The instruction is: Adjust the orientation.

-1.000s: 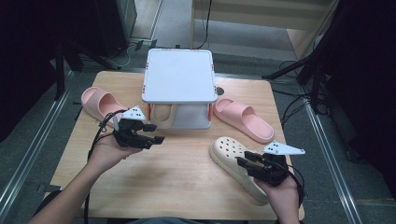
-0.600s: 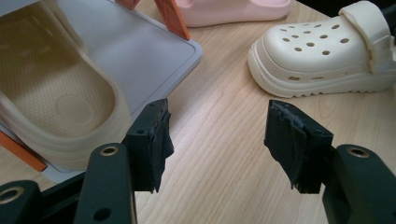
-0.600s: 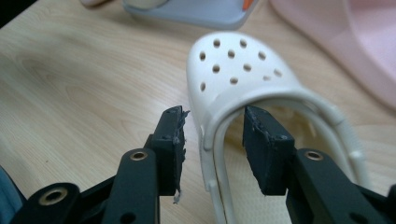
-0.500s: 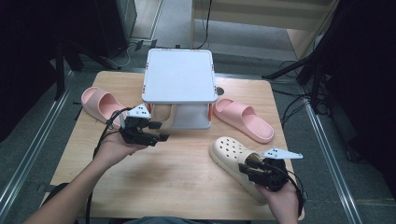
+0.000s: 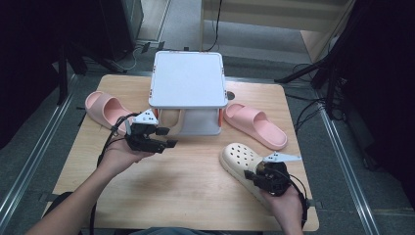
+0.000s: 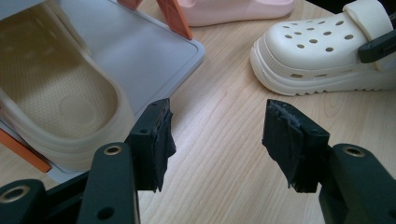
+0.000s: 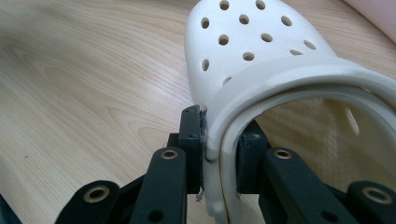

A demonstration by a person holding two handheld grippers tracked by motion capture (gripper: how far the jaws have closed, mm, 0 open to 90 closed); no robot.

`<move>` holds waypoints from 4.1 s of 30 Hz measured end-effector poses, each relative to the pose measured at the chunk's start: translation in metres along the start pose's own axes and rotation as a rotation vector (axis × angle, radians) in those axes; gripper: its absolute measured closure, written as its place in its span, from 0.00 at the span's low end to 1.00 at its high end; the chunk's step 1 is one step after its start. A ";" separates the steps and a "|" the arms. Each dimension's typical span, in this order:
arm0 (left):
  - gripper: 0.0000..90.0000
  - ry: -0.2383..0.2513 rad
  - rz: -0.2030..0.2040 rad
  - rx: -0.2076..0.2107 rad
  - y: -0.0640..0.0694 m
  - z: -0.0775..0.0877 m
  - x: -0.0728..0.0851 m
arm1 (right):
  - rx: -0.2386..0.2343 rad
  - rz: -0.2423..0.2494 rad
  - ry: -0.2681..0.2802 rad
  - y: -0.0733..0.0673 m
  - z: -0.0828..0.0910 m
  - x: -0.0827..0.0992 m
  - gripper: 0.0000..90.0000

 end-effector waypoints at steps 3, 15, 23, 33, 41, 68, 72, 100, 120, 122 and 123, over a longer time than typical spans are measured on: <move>0.47 0.004 0.004 -0.003 0.001 0.001 0.000 | -0.003 -0.027 0.024 0.000 0.003 -0.004 0.86; 0.50 0.002 0.019 -0.002 0.010 0.005 0.010 | -0.097 0.019 0.034 -0.033 -0.018 -0.035 0.86; 0.60 -0.016 0.034 0.010 0.017 0.007 0.020 | -0.144 0.068 0.003 -0.053 -0.046 -0.055 0.86; 0.70 -0.042 0.081 0.009 0.022 0.005 0.030 | -0.175 0.109 -0.052 -0.068 -0.077 -0.069 0.86; 0.74 -0.043 0.107 -0.004 0.026 -0.003 0.037 | -0.197 0.167 -0.080 -0.073 -0.092 -0.069 0.85; 0.90 -0.078 0.148 0.001 0.027 -0.029 0.034 | -0.100 0.126 0.071 -0.007 -0.047 -0.086 0.98; 0.90 -0.088 0.146 -0.003 0.031 -0.040 0.037 | -0.104 0.114 0.043 -0.001 -0.063 -0.089 0.98; 0.89 -0.092 0.162 0.005 0.020 -0.061 0.033 | -0.069 0.121 0.020 -0.017 -0.068 -0.072 0.98; 0.90 -0.109 0.168 0.003 0.008 -0.076 0.017 | -0.081 0.076 0.048 -0.038 -0.062 -0.050 0.96; 0.90 -0.115 0.162 0.002 0.007 -0.077 0.015 | -0.077 0.069 0.055 -0.040 -0.062 -0.048 0.96; 0.90 -0.116 0.159 0.000 0.007 -0.077 0.015 | -0.072 0.068 0.057 -0.040 -0.063 -0.047 0.95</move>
Point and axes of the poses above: each handheld gripper's, and its own axes: z roughly backward along the jaws, x roughly out of its underside, y roughly to its right, the point moved 1 cm from there along -z, roughly forward along the jaws, and after that the axes turned 3 degrees about -x, right-handed, at the moved point
